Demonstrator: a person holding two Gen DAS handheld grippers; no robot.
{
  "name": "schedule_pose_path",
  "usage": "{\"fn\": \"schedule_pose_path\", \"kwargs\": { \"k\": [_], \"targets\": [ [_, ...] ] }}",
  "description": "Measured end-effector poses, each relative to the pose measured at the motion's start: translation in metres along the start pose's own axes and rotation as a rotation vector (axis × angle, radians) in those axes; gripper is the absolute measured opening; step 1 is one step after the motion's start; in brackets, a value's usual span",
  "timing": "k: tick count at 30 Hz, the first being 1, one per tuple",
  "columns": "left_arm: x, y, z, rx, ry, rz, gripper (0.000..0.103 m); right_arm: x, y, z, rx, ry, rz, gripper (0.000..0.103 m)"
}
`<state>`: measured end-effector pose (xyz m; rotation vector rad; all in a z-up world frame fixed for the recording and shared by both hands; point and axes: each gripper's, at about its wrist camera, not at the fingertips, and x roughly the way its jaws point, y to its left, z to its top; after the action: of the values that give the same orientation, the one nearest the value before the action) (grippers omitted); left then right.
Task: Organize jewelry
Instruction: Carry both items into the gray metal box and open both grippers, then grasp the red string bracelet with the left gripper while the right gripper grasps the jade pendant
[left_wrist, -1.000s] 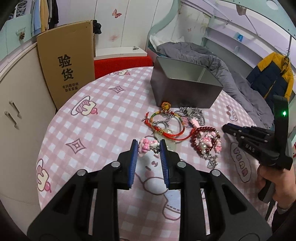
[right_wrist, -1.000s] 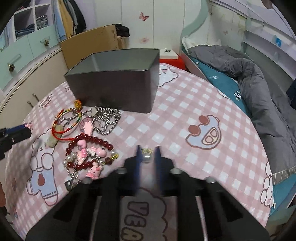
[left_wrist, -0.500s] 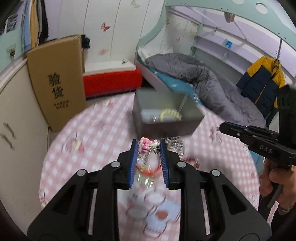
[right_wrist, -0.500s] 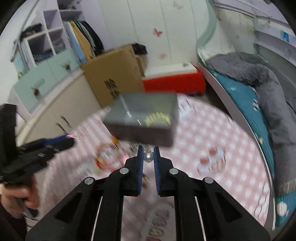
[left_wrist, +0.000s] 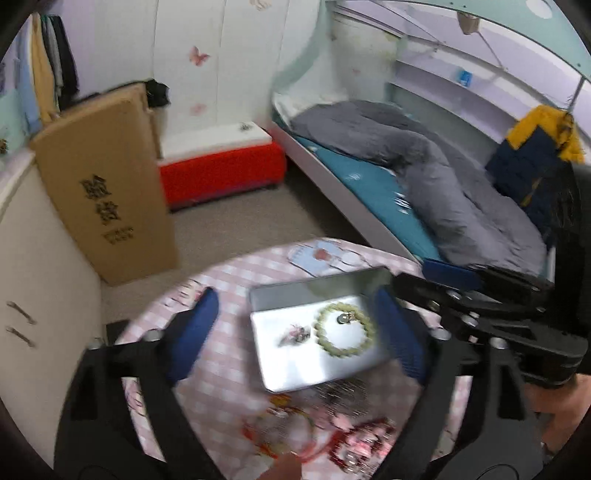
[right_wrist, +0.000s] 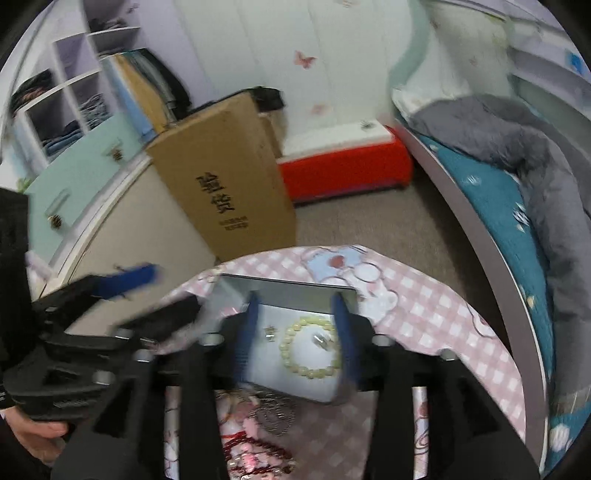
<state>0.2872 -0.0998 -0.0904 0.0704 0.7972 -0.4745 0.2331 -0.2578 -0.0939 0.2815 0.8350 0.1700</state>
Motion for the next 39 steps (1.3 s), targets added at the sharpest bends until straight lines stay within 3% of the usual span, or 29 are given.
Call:
{"fn": "schedule_pose_path", "kwargs": {
  "k": [3,10,19,31,39],
  "targets": [
    [-0.012,0.011,-0.003,-0.025,-0.035,0.063,0.094,-0.013,-0.010,-0.006,0.038,-0.051,-0.014,0.097],
    [-0.052,0.028,-0.033,-0.067,-0.094,0.169,0.094,-0.046,-0.015,-0.022,0.082,-0.114,-0.050,0.096],
    [-0.085,0.043,-0.090,-0.117,-0.092,0.200,0.094,-0.084,0.005,-0.053,0.029,-0.170,-0.058,0.096],
    [-0.062,0.037,-0.150,-0.155,0.026,0.193,0.094,-0.094,0.014,-0.121,-0.003,-0.116,-0.052,0.096],
    [-0.013,0.036,-0.153,-0.150,0.121,0.242,0.094,-0.076,0.011,-0.158,0.028,-0.025,-0.035,0.096]
  ]
}}
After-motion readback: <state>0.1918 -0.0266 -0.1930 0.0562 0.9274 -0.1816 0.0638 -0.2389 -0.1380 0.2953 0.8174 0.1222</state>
